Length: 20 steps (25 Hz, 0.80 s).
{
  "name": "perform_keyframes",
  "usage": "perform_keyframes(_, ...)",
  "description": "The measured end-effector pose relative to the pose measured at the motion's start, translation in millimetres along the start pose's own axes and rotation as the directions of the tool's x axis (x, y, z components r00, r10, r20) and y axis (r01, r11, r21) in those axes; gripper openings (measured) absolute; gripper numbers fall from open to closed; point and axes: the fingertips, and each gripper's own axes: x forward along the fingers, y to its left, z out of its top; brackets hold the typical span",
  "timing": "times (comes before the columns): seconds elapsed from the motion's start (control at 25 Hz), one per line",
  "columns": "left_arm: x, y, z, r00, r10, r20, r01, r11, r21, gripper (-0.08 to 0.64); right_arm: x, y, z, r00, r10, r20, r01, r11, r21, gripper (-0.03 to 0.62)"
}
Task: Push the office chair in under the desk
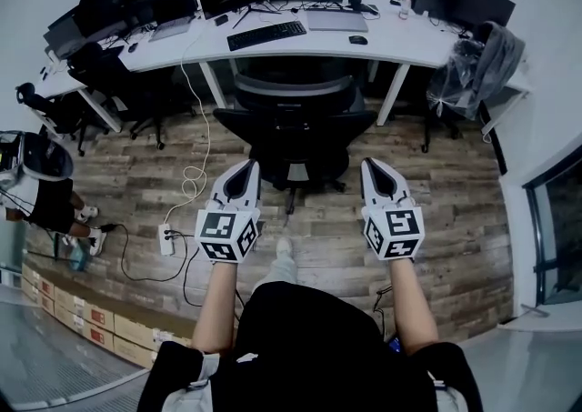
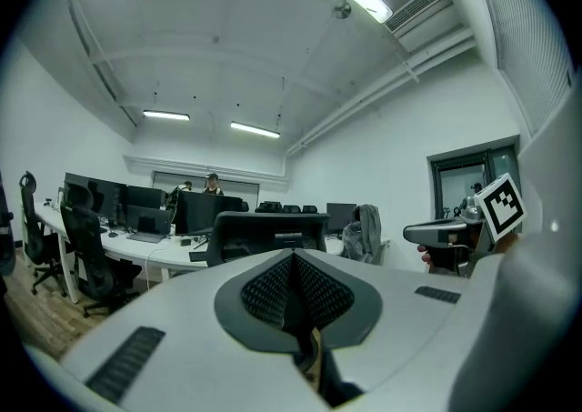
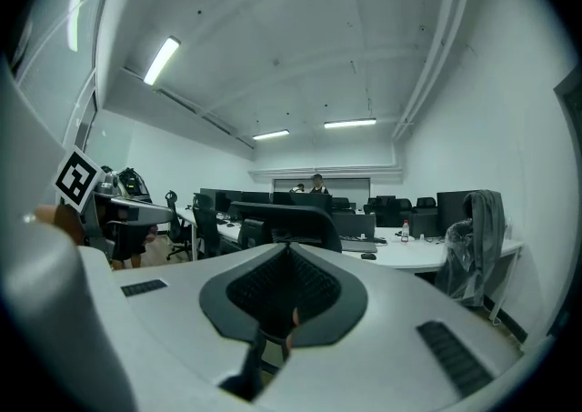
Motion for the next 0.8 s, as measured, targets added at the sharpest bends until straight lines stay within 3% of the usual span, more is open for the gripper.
perform_keyframes(0.32, 48, 37, -9, 0.999, 0.015, -0.036, -0.014, 0.999, 0.028, 0.014, 66, -2, -8, 0.998, 0.029, -0.052, -0.035, 0.994, -0.103, 0.026)
perform_keyframes(0.8, 112, 69, -48, 0.98, -0.036, -0.195, 0.065, 0.987, 0.145, 0.015, 134, -3, -51, 0.97, 0.052, -0.237, -0.103, 0.973, -0.206, 0.026)
